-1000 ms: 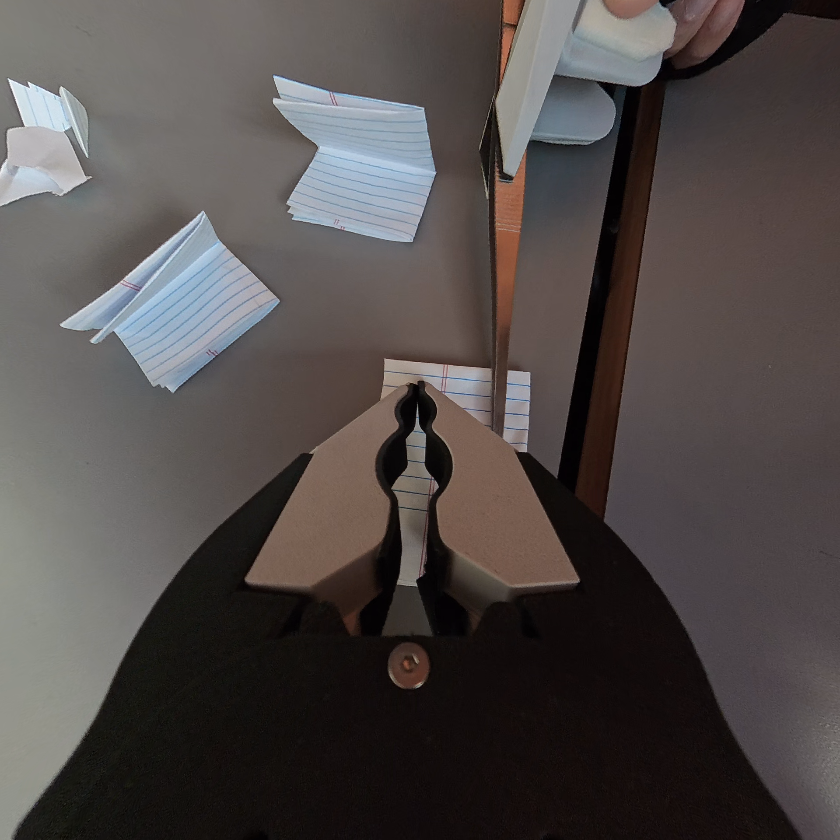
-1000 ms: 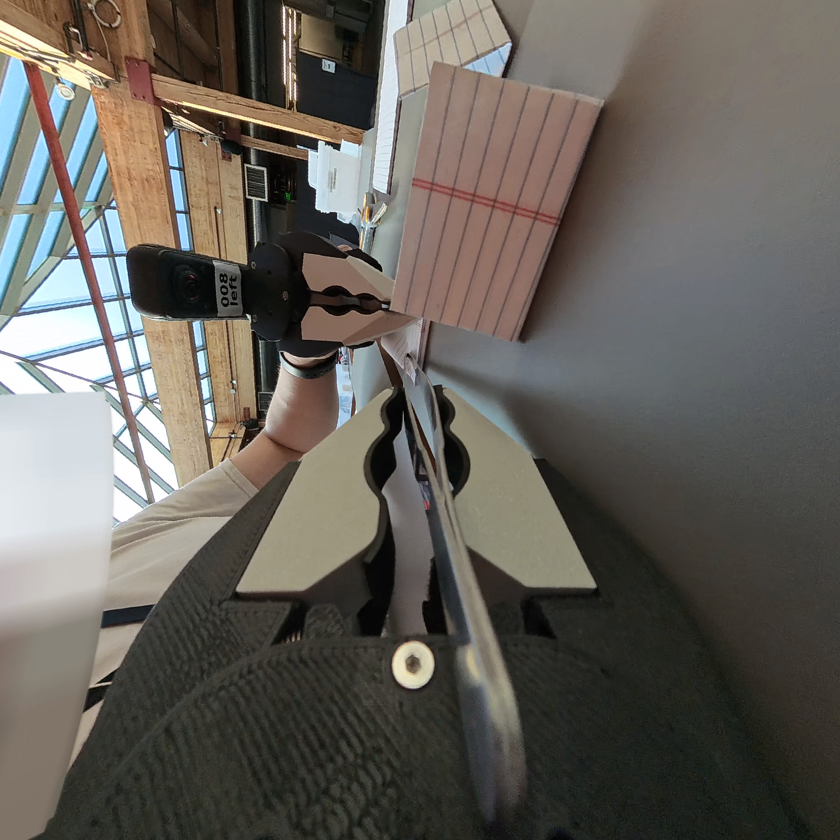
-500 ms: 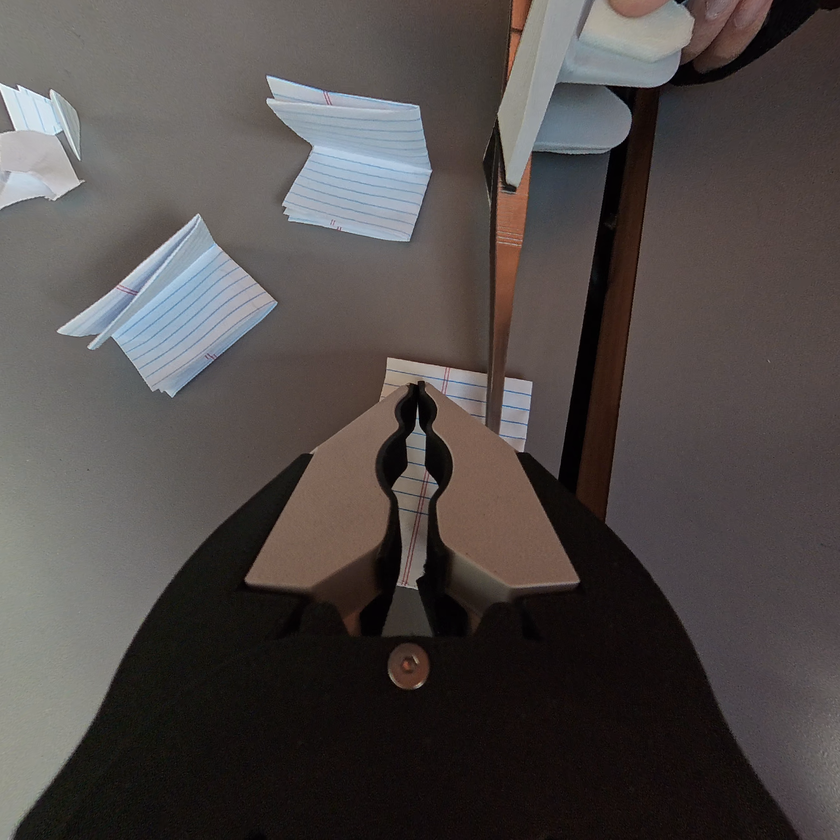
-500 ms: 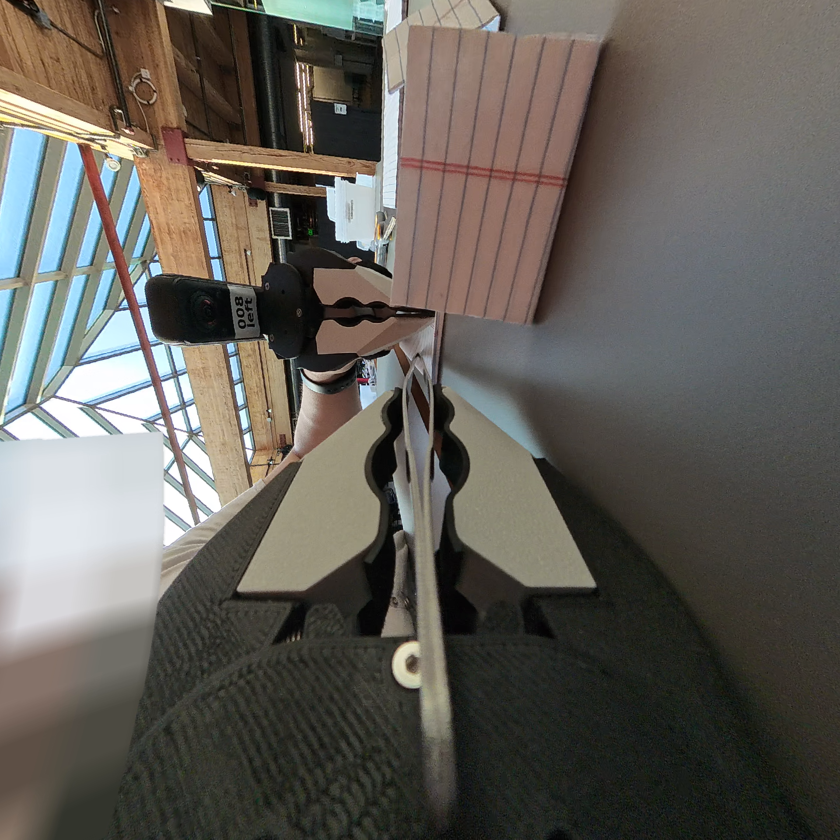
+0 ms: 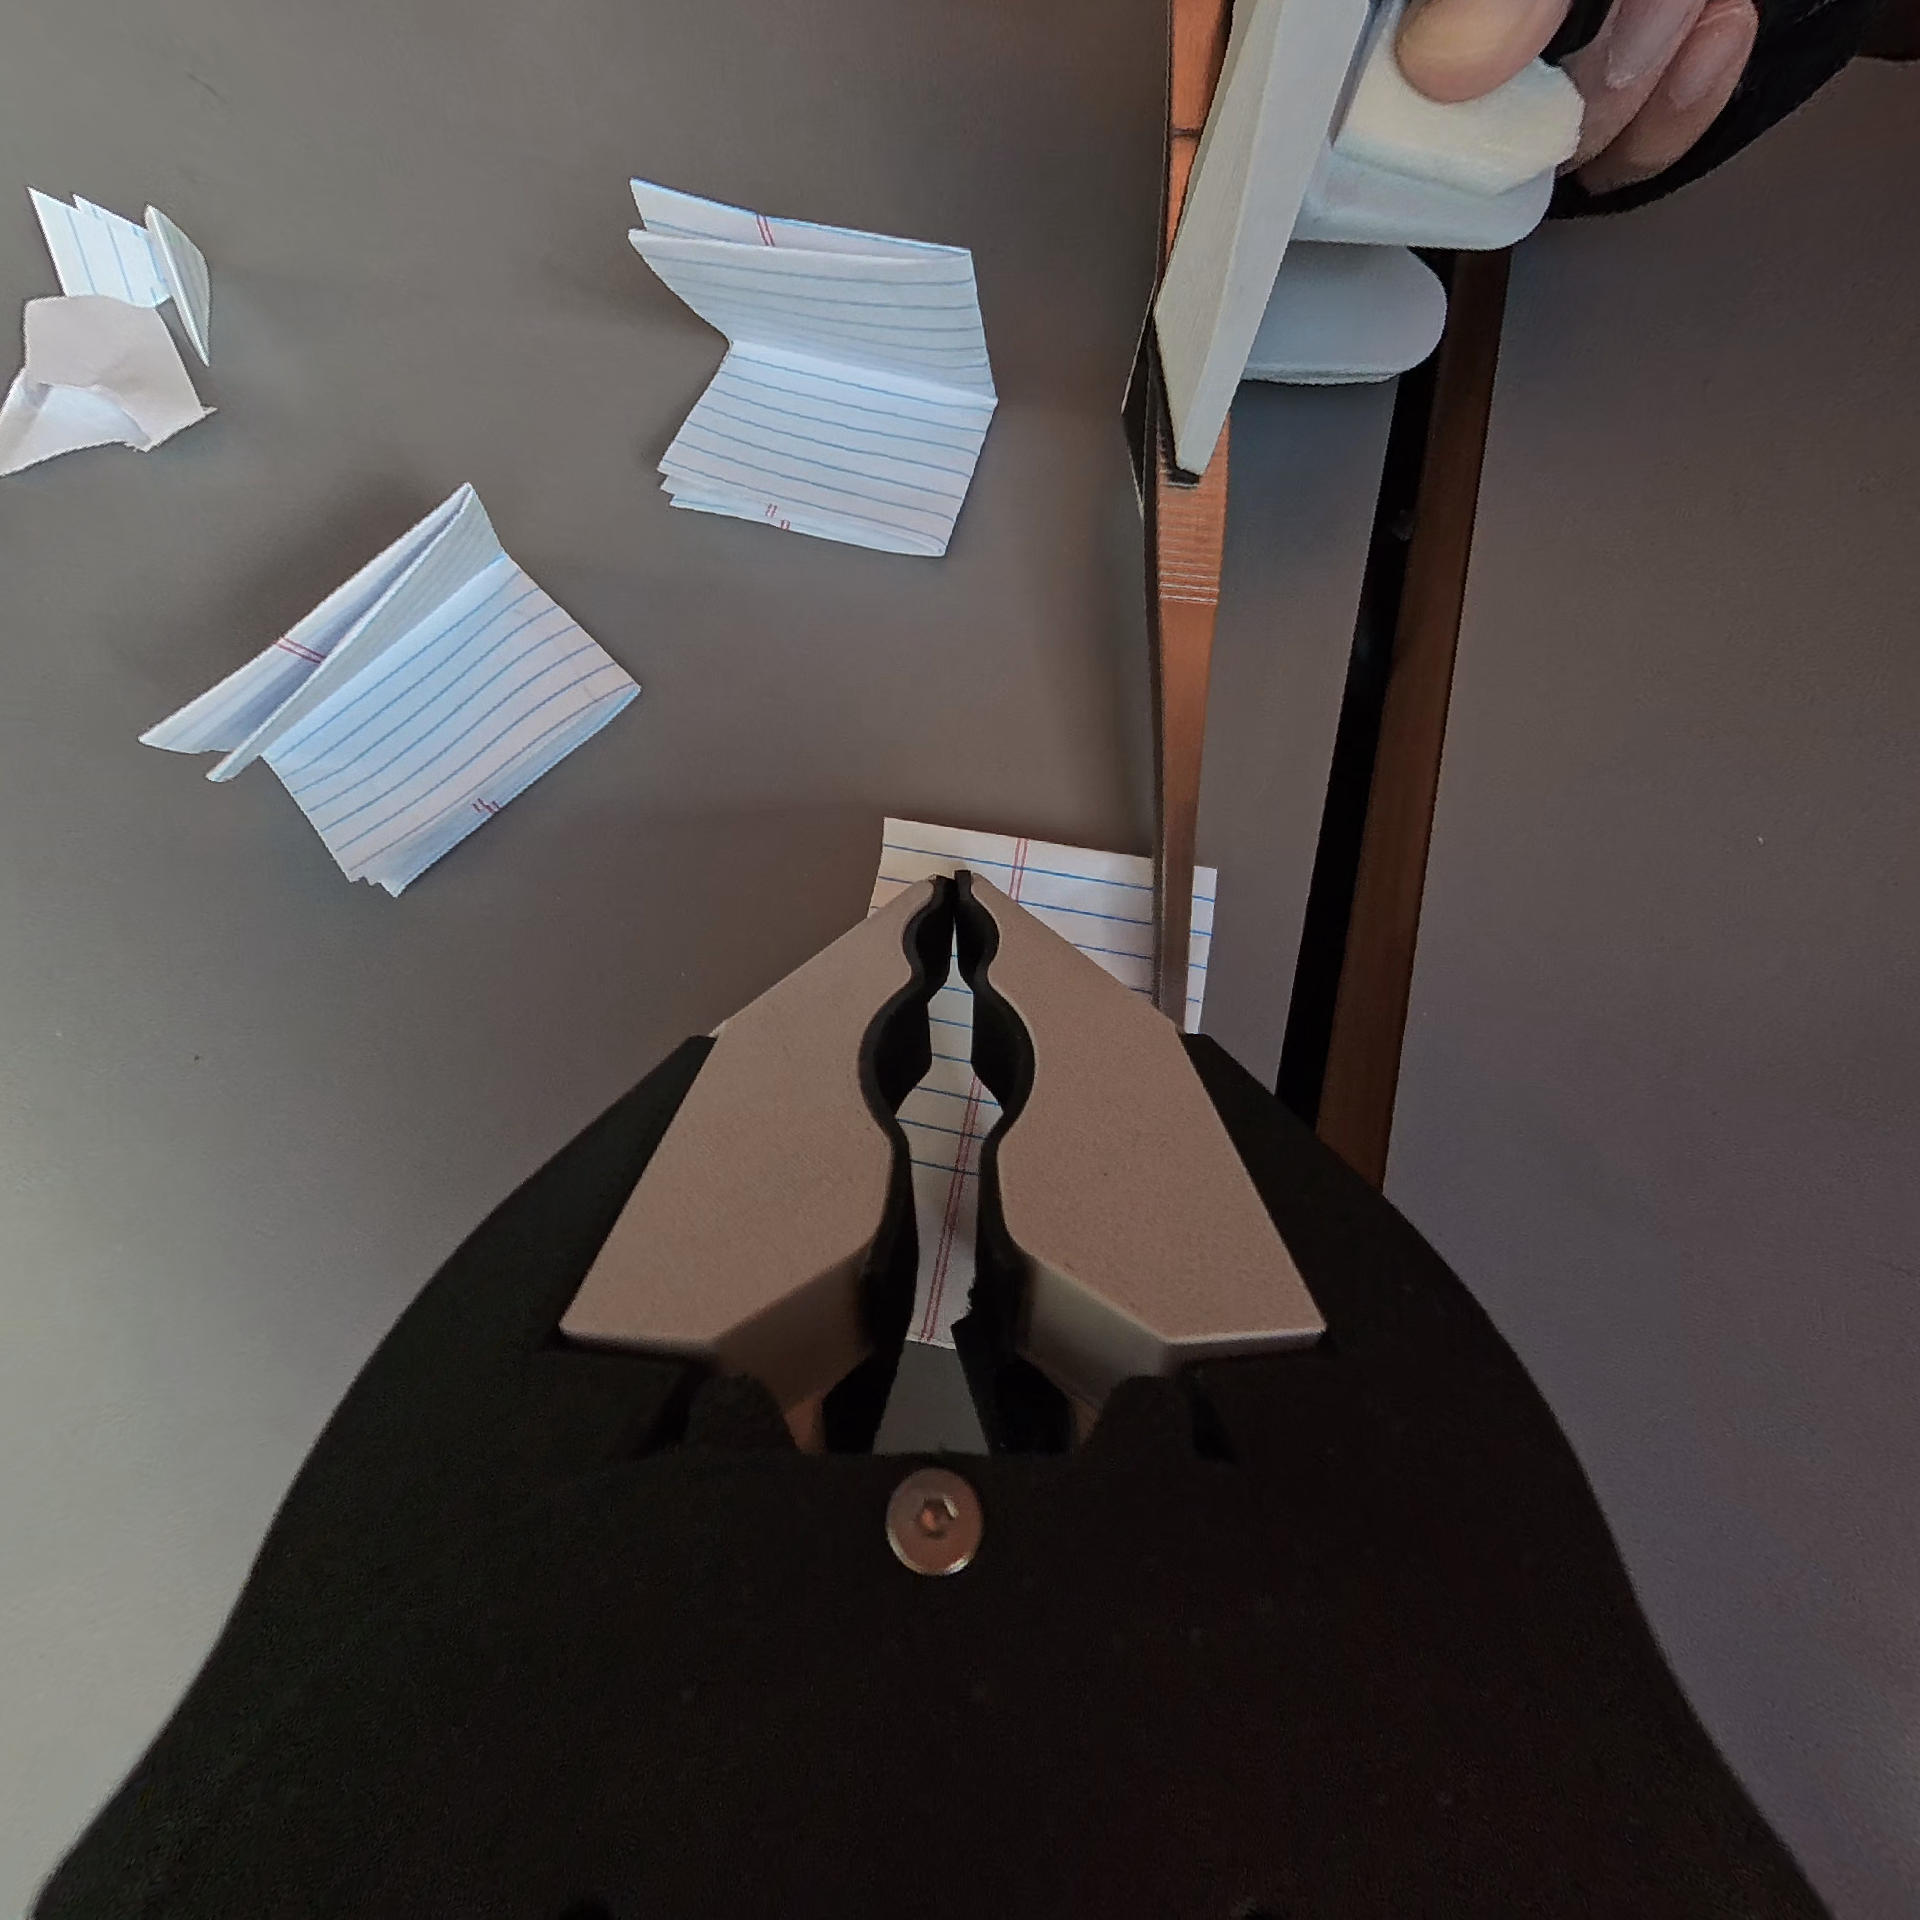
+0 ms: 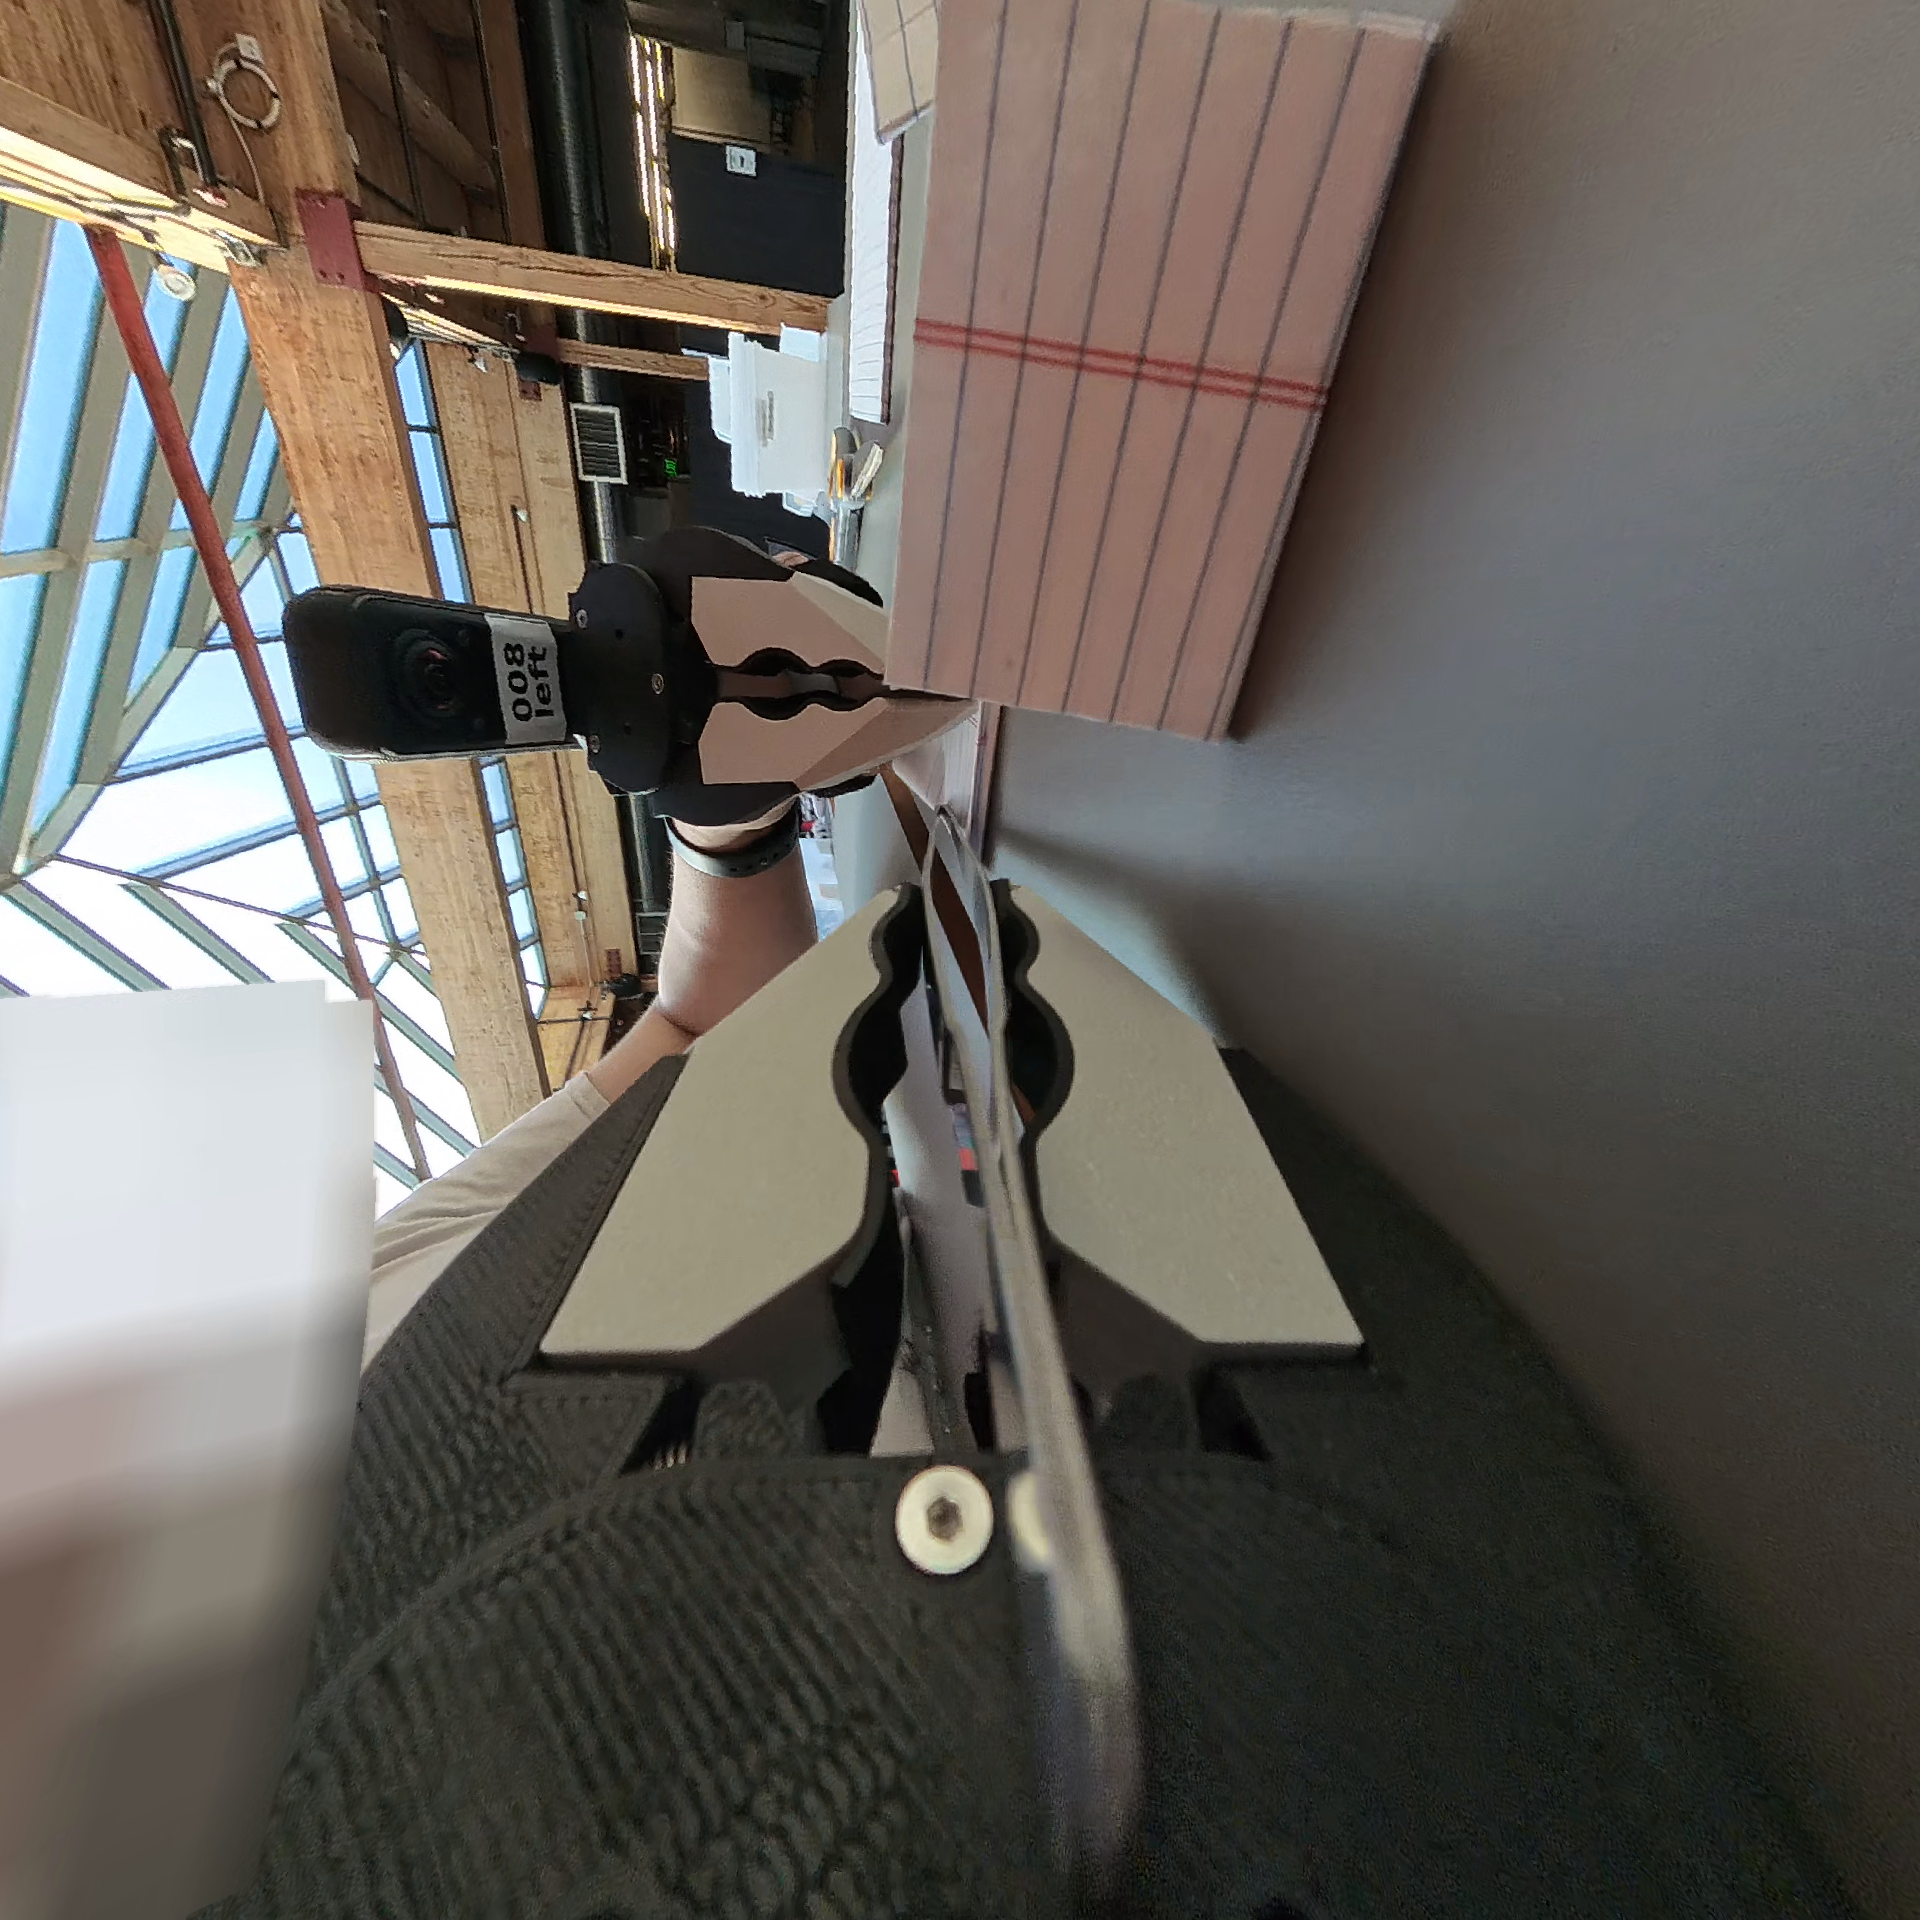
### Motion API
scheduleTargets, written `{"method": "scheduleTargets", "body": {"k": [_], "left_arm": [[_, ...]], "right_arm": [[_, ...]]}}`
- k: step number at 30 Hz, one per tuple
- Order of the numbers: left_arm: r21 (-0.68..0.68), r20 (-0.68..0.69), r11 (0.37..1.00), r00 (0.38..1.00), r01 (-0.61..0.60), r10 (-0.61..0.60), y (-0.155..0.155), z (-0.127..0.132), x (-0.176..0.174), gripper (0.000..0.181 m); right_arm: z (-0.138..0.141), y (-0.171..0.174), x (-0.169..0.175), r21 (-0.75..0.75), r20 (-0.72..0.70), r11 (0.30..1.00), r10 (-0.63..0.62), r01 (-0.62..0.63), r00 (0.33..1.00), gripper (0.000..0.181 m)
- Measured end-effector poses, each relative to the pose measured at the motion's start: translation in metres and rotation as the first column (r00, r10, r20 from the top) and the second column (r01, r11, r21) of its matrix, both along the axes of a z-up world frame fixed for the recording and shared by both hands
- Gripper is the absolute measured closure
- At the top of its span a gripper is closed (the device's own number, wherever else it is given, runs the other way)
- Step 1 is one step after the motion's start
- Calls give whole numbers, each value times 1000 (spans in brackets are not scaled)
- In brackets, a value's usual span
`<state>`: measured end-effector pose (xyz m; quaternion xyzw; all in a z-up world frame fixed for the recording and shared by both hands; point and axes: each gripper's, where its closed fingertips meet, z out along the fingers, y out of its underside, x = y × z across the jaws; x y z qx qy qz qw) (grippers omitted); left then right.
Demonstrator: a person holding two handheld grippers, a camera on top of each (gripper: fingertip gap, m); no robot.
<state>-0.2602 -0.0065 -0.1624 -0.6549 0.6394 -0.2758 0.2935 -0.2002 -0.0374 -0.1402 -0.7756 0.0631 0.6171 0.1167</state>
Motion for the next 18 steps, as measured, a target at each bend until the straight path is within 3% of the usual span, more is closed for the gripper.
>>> {"method": "scheduleTargets", "body": {"k": [10,16,18], "left_arm": [[-8,-7,1000,1000,9,-9,0,0,0,181],[-21,-2,1000,1000,7,-7,0,0,0,181],[-16,-5,1000,1000,8,-8,0,0,0,181]], "right_arm": [[7,9,-16,-29,-61,999,-32,30,998,169],[0,6,-25,10,20,1000,1,-2,1000,170],[8,7,-27,30,-30,1000,-7,8,1000,170]]}}
